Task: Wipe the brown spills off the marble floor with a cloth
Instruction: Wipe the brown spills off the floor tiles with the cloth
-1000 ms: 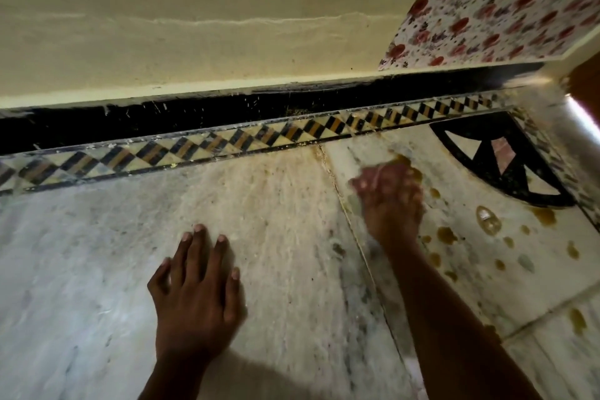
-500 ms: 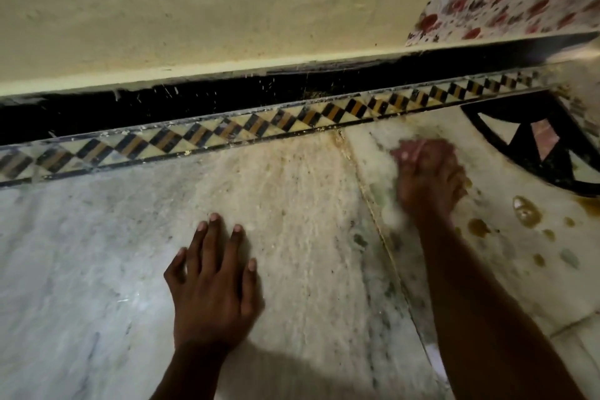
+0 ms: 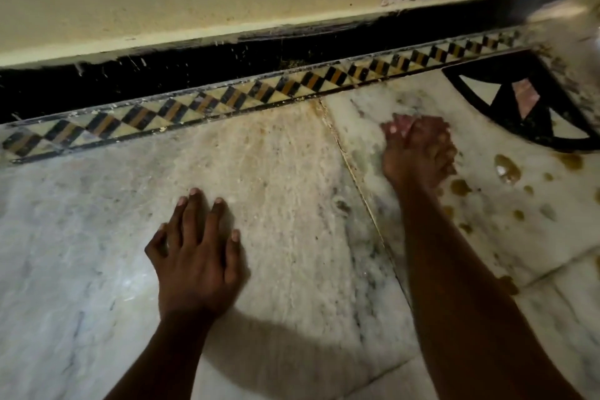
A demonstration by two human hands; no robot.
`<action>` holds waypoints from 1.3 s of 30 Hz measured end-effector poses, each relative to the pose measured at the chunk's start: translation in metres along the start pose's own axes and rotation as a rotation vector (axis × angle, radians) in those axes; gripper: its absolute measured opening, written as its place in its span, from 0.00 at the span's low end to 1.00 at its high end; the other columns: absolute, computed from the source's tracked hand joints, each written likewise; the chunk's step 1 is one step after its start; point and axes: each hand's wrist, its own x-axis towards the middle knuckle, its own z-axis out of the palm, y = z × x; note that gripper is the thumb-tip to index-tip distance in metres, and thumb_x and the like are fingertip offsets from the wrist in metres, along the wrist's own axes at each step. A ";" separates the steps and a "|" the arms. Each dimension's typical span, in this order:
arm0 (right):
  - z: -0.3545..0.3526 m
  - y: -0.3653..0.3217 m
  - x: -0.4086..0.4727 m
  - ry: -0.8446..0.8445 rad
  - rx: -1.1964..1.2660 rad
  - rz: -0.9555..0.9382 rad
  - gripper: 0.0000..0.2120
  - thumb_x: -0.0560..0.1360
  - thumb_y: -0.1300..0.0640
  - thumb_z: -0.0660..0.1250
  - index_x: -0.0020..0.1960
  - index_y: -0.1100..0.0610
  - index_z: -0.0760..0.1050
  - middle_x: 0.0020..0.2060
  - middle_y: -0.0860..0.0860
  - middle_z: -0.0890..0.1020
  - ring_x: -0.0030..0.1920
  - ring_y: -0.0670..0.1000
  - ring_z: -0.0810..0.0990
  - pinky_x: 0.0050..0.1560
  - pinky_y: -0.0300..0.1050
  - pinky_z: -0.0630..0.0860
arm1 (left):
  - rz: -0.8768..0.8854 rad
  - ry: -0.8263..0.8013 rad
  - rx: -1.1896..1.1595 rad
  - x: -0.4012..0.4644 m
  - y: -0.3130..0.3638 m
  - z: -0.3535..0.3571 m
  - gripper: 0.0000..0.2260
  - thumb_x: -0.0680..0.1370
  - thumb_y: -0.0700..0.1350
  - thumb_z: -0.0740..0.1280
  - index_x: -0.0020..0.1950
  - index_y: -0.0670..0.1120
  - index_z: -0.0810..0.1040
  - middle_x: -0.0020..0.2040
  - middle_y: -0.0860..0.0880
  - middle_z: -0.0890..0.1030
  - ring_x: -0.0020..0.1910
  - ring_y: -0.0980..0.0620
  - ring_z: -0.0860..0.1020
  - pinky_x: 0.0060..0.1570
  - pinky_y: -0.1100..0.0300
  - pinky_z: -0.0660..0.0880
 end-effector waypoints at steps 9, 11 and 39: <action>0.020 0.036 -0.093 -0.043 -0.084 -0.447 0.33 0.84 0.31 0.54 0.80 0.31 0.37 0.87 0.55 0.51 0.86 0.64 0.52 0.83 0.67 0.49 | -0.001 0.005 -0.011 -0.003 0.000 -0.004 0.28 0.84 0.58 0.53 0.83 0.49 0.66 0.87 0.42 0.60 0.84 0.41 0.60 0.74 0.39 0.59; 0.011 0.052 -0.089 0.040 -0.050 -0.207 0.33 0.84 0.32 0.56 0.82 0.34 0.41 0.86 0.58 0.54 0.84 0.67 0.53 0.83 0.69 0.50 | 0.009 0.010 -0.011 -0.004 -0.002 -0.003 0.28 0.84 0.59 0.53 0.83 0.49 0.66 0.86 0.42 0.60 0.84 0.41 0.60 0.74 0.39 0.60; -0.033 0.154 -0.022 -0.052 -0.095 -0.090 0.38 0.82 0.28 0.45 0.87 0.43 0.45 0.87 0.58 0.43 0.85 0.68 0.44 0.83 0.71 0.42 | 0.380 -0.110 -0.069 -0.026 0.163 0.043 0.32 0.86 0.63 0.45 0.87 0.50 0.56 0.89 0.49 0.54 0.88 0.47 0.52 0.85 0.43 0.51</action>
